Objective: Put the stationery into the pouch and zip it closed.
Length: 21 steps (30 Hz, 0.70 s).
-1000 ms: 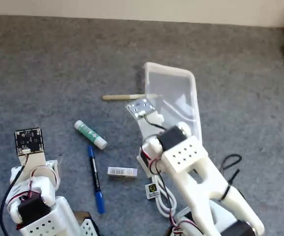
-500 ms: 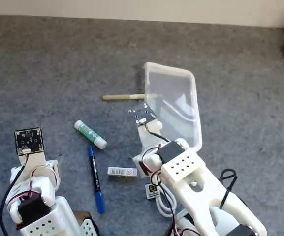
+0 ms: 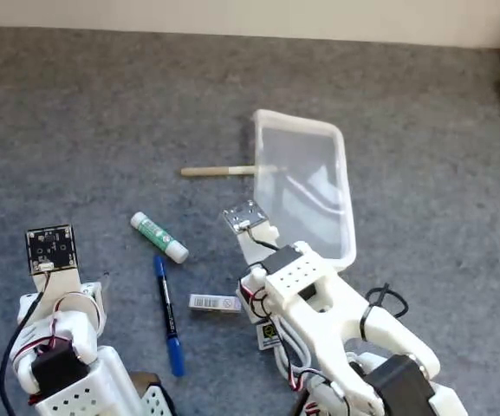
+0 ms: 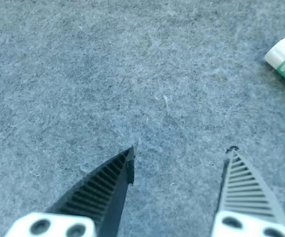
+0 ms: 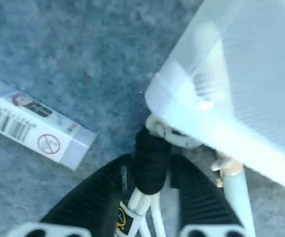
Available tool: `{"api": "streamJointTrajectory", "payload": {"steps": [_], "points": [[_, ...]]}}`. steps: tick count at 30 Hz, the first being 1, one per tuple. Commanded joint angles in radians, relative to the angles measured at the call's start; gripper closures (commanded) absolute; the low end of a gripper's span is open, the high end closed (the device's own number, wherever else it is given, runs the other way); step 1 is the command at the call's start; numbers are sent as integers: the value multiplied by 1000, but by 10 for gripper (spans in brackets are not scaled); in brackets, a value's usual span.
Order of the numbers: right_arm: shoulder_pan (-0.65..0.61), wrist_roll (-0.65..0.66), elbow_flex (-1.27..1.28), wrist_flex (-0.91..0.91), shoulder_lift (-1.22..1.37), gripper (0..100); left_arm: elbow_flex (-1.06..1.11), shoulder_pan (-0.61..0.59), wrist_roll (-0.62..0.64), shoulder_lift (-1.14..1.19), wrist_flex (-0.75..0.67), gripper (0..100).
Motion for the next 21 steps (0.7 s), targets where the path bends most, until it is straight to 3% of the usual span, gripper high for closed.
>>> {"api": "streamJointTrajectory", "payload": {"steps": [1, 8, 21], "points": [[-16, -3, -47, -8, -5, 987, -1, -7, -3, -8, -32, 720], [-13, 97, -41, 96, -242, 993, -13, -4, -3, -8, -34, 723], [-8, 189, -35, 220, -651, 993, -48, 197, 104, -8, -126, 718]]}}
